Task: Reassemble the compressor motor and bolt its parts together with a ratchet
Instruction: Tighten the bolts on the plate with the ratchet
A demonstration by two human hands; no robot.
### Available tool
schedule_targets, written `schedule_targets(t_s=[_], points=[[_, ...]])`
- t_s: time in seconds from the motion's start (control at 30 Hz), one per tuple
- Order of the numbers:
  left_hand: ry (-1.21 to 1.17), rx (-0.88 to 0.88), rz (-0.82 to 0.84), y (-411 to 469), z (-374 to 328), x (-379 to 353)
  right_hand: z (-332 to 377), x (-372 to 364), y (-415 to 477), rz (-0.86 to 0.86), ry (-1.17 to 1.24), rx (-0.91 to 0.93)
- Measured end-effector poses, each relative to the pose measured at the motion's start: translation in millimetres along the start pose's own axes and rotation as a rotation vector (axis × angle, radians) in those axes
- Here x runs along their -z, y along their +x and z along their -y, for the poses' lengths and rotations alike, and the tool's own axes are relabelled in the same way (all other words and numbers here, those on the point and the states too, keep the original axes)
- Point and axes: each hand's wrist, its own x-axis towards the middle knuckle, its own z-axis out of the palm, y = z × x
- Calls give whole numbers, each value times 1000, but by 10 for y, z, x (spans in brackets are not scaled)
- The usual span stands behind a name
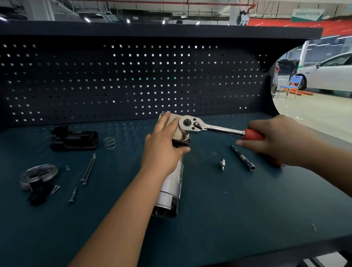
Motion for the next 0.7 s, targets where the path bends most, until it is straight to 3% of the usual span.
schedule_targets(t_s=[0.23,0.43,0.7], points=[[-23,-3,-3,37,83,68,556,-271,-349,47,154,-224],[-41,14,0,43,85,90,947,-382,-479,317,891,-393],[-56,18,-15,19,55,93,1633,-553,-576,375,1564,-568]])
